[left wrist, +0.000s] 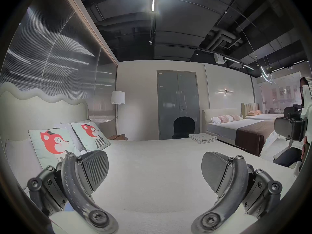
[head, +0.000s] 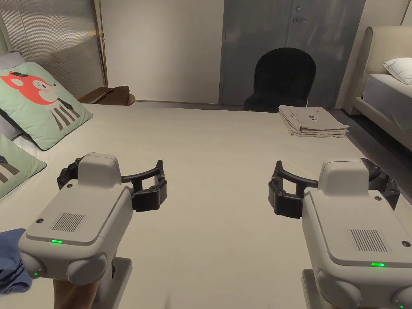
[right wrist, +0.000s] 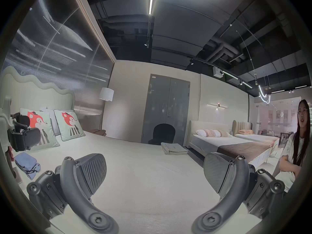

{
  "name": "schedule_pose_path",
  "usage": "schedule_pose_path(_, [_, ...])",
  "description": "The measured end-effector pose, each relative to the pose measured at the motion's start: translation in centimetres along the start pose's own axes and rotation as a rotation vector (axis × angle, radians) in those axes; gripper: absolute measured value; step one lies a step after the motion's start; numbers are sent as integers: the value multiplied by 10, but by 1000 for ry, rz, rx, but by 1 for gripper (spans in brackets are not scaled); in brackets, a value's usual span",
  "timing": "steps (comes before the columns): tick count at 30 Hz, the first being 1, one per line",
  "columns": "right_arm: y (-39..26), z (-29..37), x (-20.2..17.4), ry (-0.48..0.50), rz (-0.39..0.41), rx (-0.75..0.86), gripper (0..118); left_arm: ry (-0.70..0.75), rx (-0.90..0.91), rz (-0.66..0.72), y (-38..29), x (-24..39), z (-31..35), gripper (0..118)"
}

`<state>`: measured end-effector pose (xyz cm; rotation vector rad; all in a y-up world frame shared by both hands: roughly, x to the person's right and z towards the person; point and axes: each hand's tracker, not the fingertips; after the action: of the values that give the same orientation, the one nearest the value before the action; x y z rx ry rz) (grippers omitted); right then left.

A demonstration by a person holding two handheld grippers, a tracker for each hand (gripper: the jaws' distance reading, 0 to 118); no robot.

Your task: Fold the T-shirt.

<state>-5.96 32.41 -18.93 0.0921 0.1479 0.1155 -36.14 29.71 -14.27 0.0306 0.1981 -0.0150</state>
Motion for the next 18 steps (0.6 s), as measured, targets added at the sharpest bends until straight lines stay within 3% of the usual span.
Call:
schedule_pose_path(6, [3, -3, 1, 8, -31, -62, 114, 0, -3, 11, -1, -1, 0, 110])
schedule_pose_path(8, [7, -7, 2, 4, -83, -155, 114, -2, -6, 11, 0, -2, 0, 110])
schedule_pose_path(12, [17, -14, 4, -107, -225, -368, 114, -4, -3, 20, 1, -2, 1, 110])
schedule_pose_path(15, [26, -25, 9, -113, -267, -571, 114, -8, -1, 23, 2, -2, 1, 110])
schedule_pose_path(18, [31, -30, 13, -92, -307, -642, 114, -10, 2, 18, 3, -1, 2, 110])
